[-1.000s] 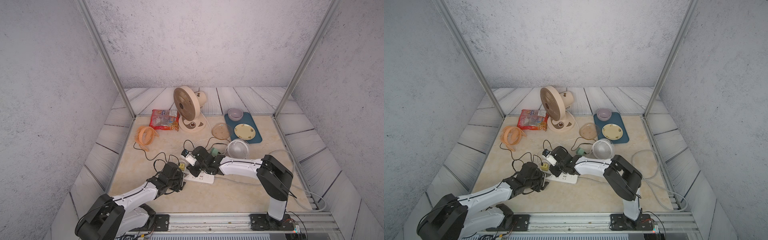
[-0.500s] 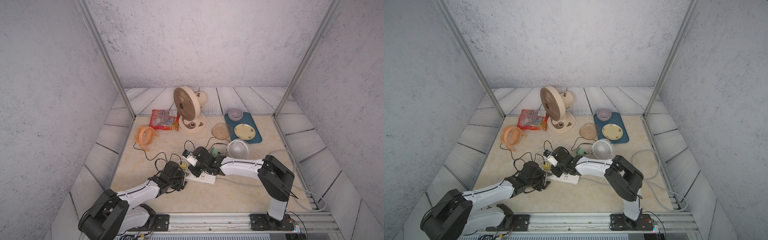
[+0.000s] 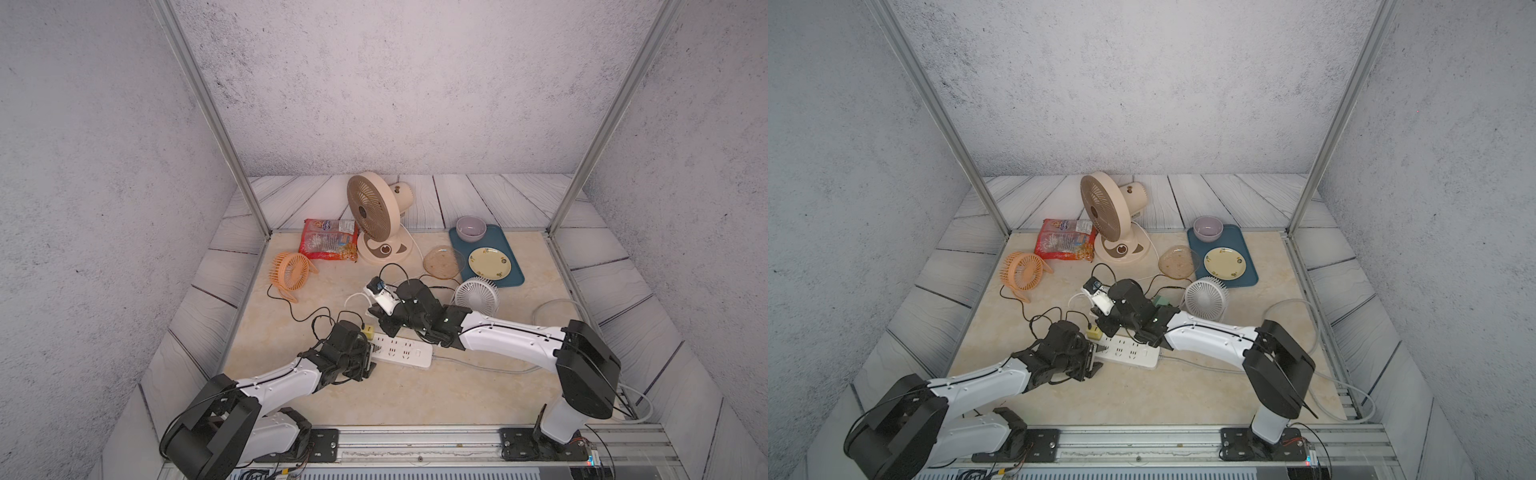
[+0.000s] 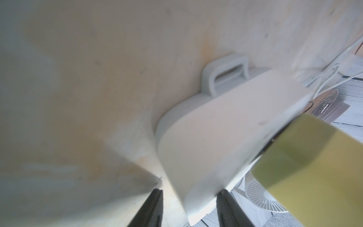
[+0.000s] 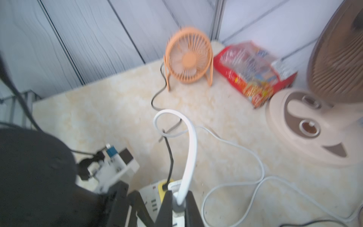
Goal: Unplug the desk fan from the power strip
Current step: Remove the plug from the socket, then place the plug at the center of the board.
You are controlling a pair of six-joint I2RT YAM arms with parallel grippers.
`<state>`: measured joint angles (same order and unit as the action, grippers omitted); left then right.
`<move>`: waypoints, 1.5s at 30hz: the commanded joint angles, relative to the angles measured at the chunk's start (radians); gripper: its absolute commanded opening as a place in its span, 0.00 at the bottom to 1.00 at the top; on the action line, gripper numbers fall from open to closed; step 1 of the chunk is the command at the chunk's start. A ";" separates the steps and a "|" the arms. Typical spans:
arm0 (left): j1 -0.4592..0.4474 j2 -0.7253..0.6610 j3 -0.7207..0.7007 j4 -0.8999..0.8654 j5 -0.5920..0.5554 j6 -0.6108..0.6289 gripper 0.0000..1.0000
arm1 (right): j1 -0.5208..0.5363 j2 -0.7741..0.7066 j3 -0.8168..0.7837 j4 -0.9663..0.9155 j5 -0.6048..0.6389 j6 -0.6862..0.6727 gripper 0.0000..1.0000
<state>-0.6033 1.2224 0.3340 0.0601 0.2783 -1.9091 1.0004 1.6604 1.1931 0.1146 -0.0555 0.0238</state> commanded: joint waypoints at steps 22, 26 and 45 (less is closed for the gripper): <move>-0.009 -0.005 -0.106 -0.488 -0.067 -0.011 0.53 | -0.298 0.243 0.242 -0.171 0.074 0.385 0.00; -0.008 -0.007 -0.096 -0.481 -0.075 0.000 0.54 | -0.335 0.309 0.263 -0.138 0.039 0.447 0.00; 0.014 -0.202 0.279 -0.851 -0.211 0.255 0.64 | -0.371 0.464 0.367 -0.155 -0.045 0.363 0.56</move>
<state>-0.5976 1.0847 0.5289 -0.5449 0.1696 -1.7248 0.6392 2.1841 1.5478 -0.0128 -0.0711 0.4229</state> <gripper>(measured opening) 0.644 0.533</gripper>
